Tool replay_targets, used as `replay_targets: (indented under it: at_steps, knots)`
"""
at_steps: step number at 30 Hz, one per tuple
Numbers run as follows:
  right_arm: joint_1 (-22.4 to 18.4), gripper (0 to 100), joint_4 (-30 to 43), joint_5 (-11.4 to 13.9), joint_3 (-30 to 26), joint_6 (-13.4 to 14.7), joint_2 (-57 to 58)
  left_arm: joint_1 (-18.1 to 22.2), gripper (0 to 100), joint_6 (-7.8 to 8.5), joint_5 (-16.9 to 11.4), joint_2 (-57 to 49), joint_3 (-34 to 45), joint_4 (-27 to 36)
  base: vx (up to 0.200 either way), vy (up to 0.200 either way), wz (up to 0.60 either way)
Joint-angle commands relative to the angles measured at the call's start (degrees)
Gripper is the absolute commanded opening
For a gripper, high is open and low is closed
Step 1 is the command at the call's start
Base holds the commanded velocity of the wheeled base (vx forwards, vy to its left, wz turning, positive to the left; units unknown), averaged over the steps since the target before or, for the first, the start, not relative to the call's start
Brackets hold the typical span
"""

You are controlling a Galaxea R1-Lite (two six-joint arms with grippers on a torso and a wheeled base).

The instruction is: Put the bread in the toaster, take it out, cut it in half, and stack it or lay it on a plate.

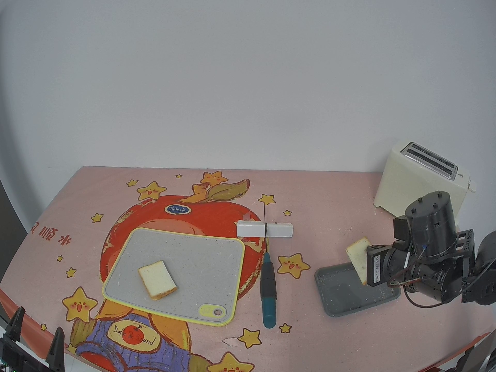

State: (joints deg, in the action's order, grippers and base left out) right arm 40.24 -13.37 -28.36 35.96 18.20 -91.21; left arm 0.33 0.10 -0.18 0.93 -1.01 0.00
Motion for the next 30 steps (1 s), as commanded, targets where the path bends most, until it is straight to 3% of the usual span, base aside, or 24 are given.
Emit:
replay_targets:
  at_steps: [1,12,30]
  knots:
    - [-0.6,0,-0.2,0.1,0.1,0.6,-1.6,0.0,100,-0.01,0.0,-0.9,1.0,0.0,0.000,0.000,0.00]
    - [-3.4,0,0.4,2.6,-0.1,0.8,-3.7,0.0,100,-0.01,0.0,-0.9,1.0,0.0,0.000,0.000,0.00]
    - [-3.0,0,0.5,2.0,-0.8,1.3,-5.9,0.0,100,-0.01,0.0,-0.9,1.0,0.0,0.000,0.000,0.00]
